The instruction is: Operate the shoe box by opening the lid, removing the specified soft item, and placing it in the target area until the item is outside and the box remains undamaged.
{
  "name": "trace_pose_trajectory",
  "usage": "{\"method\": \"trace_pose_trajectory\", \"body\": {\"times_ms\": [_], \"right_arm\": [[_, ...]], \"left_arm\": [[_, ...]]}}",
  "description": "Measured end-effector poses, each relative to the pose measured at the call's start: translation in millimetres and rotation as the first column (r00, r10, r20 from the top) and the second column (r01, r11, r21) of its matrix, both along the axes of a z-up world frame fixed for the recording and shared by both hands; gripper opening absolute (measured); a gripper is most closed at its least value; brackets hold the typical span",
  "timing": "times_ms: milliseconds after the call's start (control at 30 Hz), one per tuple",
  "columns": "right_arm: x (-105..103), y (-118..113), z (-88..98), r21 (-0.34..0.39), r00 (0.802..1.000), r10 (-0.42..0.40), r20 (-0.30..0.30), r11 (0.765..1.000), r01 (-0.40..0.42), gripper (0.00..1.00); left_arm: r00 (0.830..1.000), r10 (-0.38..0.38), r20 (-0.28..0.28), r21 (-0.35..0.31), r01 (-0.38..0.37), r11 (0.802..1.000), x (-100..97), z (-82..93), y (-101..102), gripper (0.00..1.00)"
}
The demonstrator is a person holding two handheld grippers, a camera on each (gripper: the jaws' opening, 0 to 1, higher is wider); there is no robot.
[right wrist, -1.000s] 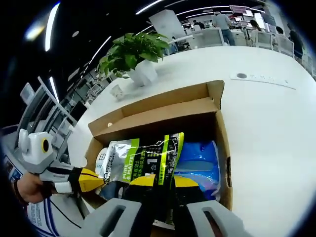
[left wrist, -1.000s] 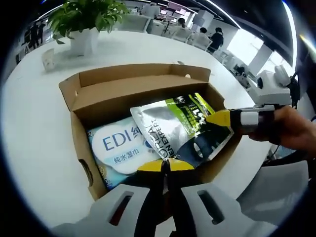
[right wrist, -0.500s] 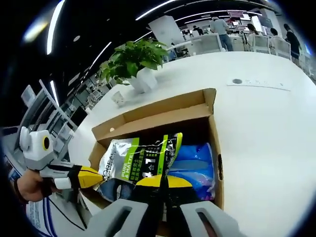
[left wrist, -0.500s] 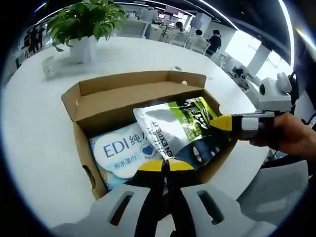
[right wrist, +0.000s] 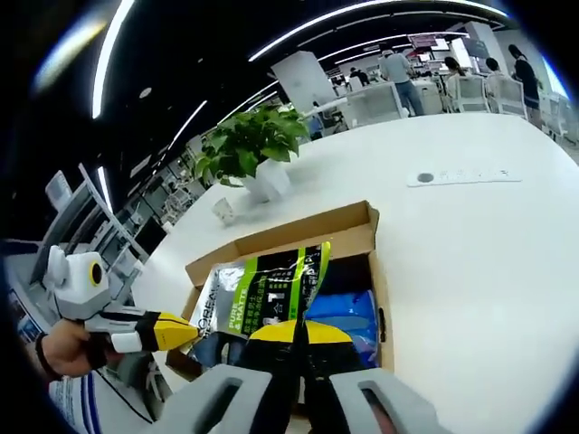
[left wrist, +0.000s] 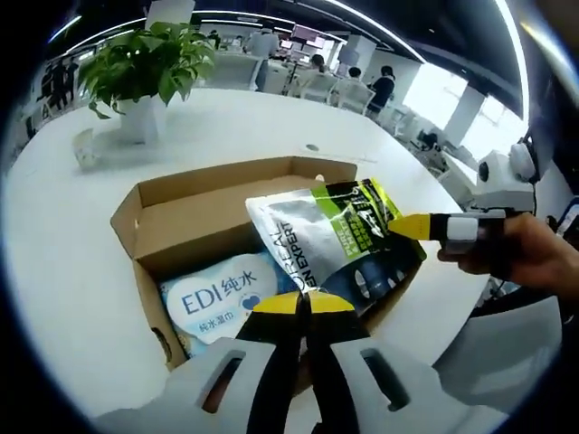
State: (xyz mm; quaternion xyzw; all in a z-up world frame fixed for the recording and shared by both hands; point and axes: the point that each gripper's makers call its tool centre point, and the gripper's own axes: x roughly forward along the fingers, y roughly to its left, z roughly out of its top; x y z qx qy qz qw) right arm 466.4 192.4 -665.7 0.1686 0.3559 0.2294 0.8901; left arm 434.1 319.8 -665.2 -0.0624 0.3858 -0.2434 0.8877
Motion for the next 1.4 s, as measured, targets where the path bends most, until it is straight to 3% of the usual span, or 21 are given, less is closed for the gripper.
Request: {"method": "trace_pose_trajectory", "body": {"times_ms": [400,1400], "right_arm": [[-6,-17,14.2,0.015,0.999,-0.032,0.03,0.999,0.031,0.0],[-28,-66,19.7,0.026,0.992,-0.119,0.035,0.993,0.118,0.0]], "left_arm": [[0.999,-0.033,0.029,-0.009,0.033,0.999,1.5,14.6,-17,0.0],[0.99,-0.126,0.066,-0.016,0.128,0.992,-2.7,31.1,-63,0.0]]}}
